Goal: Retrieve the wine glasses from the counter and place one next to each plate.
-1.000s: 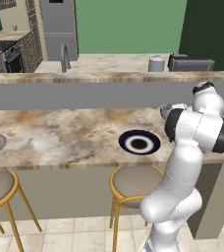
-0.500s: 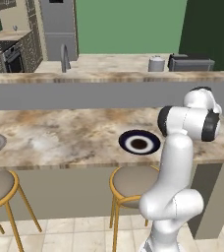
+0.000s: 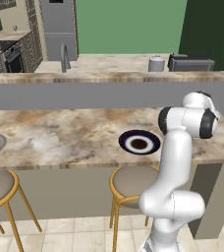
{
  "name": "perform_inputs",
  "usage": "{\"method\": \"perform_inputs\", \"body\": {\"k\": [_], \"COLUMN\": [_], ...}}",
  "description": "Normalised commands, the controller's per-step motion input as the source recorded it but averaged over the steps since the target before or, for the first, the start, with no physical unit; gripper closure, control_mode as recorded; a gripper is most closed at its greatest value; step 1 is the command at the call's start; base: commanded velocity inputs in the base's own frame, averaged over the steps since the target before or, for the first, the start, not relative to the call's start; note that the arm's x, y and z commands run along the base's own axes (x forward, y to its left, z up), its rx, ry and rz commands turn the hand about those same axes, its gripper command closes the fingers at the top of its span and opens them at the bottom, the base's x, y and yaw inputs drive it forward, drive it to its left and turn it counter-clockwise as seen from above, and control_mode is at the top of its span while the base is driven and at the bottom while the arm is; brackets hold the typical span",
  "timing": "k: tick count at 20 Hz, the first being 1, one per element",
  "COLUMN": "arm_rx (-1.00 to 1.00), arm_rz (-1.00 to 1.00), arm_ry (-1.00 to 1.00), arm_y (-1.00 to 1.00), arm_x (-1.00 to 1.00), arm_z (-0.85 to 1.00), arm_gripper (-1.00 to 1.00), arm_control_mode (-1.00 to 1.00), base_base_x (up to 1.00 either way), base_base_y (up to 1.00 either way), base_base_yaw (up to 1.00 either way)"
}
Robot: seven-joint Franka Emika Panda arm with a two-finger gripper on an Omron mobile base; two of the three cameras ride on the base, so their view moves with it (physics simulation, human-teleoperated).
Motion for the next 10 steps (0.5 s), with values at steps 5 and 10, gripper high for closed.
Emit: {"method": "perform_inputs", "body": {"k": [5, 10], "arm_rx": [0.03, 0.04], "arm_rz": [0.0, 0.0], "arm_ry": [0.04, 0.02], "arm_y": [0.0, 0.0], "arm_x": [0.12, 0.1], "arm_z": [-0.27, -0.3], "arm_gripper": [1.0, 1.0], "arm_control_mode": [-1.0, -1.0], "base_base_x": [0.0, 0.0], "base_base_y": [0.0, 0.0], "base_base_yaw": [0.0, 0.0]}}
